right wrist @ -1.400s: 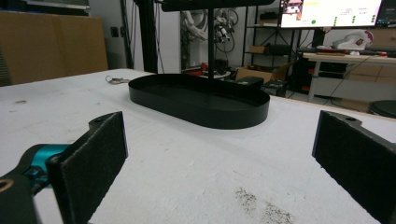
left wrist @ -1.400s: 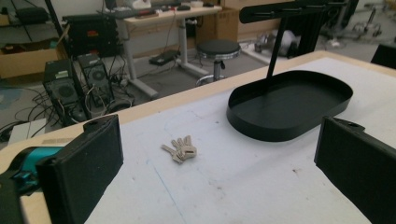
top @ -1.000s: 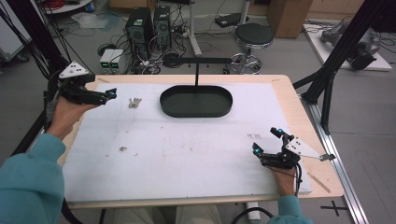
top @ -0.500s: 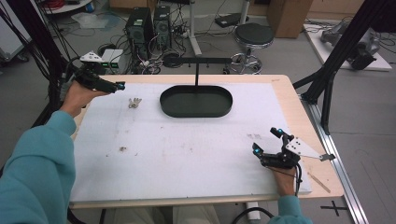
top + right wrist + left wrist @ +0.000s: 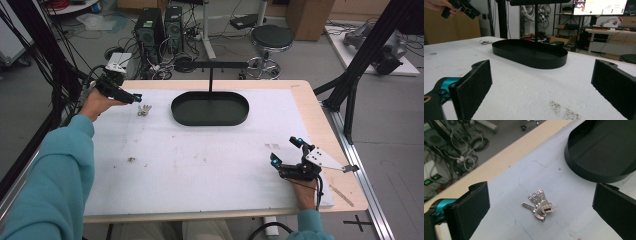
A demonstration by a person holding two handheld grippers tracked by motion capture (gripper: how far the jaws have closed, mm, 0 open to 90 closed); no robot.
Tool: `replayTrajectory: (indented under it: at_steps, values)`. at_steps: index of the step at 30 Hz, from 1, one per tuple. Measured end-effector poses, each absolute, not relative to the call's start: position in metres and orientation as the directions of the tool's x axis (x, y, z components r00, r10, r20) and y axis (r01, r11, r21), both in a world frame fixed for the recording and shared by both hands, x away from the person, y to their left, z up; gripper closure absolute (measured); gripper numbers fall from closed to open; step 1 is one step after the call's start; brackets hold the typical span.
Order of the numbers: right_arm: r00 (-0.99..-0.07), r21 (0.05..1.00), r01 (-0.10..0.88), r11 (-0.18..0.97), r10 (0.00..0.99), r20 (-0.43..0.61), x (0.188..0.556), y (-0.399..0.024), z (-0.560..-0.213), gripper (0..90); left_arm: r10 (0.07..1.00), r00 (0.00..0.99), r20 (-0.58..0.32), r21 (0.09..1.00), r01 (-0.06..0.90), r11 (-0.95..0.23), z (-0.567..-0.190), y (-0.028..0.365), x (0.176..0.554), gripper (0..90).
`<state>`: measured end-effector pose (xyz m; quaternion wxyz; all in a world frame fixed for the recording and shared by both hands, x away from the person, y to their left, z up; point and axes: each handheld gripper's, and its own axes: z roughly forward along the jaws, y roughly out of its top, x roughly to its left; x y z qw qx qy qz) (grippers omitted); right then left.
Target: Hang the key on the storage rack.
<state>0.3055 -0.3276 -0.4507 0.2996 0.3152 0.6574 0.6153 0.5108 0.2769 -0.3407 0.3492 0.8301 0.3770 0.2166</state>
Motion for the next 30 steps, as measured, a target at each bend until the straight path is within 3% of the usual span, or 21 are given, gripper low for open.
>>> replayTrajectory:
  at_steps: [11,30]
  values:
    - [-0.617,0.998,0.046,0.043,0.787,-0.005,0.305,-0.327,-0.451,2.4,0.752,0.656,0.065,0.663,0.535,-0.523,-0.363,0.27,0.521,1.7]
    - [-0.617,0.997,0.058,0.041,0.787,0.003,0.306,-0.328,-0.451,2.4,0.733,0.675,0.087,0.527,0.594,-0.608,-0.395,0.266,0.532,1.7]
